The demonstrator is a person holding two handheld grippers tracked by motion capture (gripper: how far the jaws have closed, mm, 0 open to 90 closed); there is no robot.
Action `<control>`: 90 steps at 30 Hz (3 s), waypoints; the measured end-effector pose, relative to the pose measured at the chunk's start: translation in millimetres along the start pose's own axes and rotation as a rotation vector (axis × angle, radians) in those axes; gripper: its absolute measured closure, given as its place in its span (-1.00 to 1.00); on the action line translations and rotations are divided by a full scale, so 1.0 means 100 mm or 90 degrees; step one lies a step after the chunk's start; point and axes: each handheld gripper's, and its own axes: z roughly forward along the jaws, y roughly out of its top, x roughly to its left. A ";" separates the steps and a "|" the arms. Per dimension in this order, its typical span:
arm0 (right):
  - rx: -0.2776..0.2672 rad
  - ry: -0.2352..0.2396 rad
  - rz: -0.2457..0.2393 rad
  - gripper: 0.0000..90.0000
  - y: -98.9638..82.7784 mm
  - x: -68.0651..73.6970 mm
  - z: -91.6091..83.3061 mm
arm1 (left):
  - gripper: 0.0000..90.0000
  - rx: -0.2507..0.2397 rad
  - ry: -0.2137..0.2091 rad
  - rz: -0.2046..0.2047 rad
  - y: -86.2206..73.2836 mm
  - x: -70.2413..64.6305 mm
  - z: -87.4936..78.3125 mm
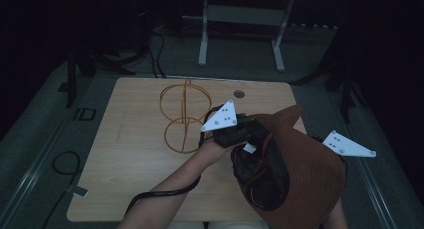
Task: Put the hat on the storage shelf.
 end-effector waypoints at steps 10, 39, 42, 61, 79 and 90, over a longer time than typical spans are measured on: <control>-0.016 0.036 -0.002 0.40 0.08 0.02 0.13 | 0.94 0.002 0.005 -0.010 0.00 -0.04 0.08; -0.050 0.091 0.041 0.95 0.12 -0.10 -0.01 | 0.23 0.065 0.046 0.006 0.21 0.01 -0.01; -0.062 0.071 0.049 0.95 0.14 -0.15 -0.07 | -0.01 0.093 0.077 0.007 0.22 0.02 -0.06; -0.071 -0.039 0.049 0.95 0.29 -0.36 0.04 | -0.65 0.176 0.211 0.013 0.21 -0.06 -0.92; -0.065 -0.034 0.039 0.95 0.78 -0.45 0.60 | -0.85 0.222 0.322 -0.053 -0.27 -0.19 -2.00; -0.053 -0.036 0.037 0.95 0.96 -0.49 0.90 | -0.92 0.261 0.381 -0.076 -0.80 -0.35 -2.41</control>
